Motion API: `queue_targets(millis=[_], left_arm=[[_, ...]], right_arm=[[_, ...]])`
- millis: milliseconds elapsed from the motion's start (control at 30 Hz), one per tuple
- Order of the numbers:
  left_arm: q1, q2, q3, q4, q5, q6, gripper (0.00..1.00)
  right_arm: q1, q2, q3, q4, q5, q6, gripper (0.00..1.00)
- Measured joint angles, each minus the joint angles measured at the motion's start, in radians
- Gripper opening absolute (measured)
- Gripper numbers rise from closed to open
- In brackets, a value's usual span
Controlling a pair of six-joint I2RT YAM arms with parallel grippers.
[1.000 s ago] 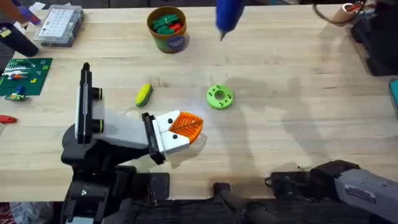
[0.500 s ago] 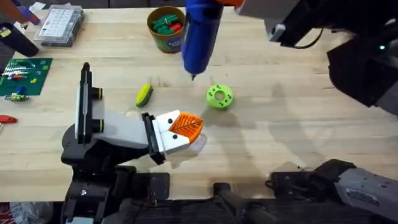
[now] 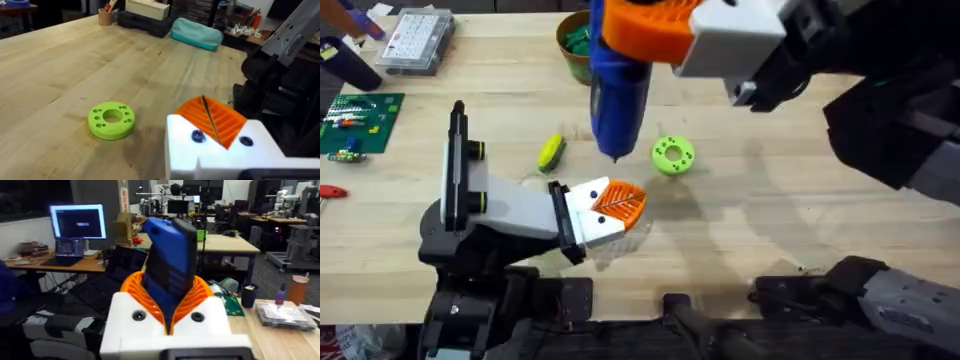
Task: Pick up the gripper from the table and insert it into the empty holder that is missing its gripper. Then pick up a screw, insert it into the mounting hole, and use the screwdriver to tighten it. Finally, clean up the table by picking up the vegetable and placing it into the bucket.
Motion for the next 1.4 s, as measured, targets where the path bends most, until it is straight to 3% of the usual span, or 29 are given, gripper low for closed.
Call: queue_targets(millis=[933, 1400], left_arm=[[0.0, 0.0, 0.0, 0.0, 0.0, 0.0, 0.004], [0.0, 0.0, 0.0, 0.0, 0.0, 0.0, 0.004]], right_arm=[[0.094, 0.008, -0.001, 0.015, -0.005, -0.087, 0.022], [0.129, 0.085, -0.001, 0.015, -0.02, -0.176, 0.022]])
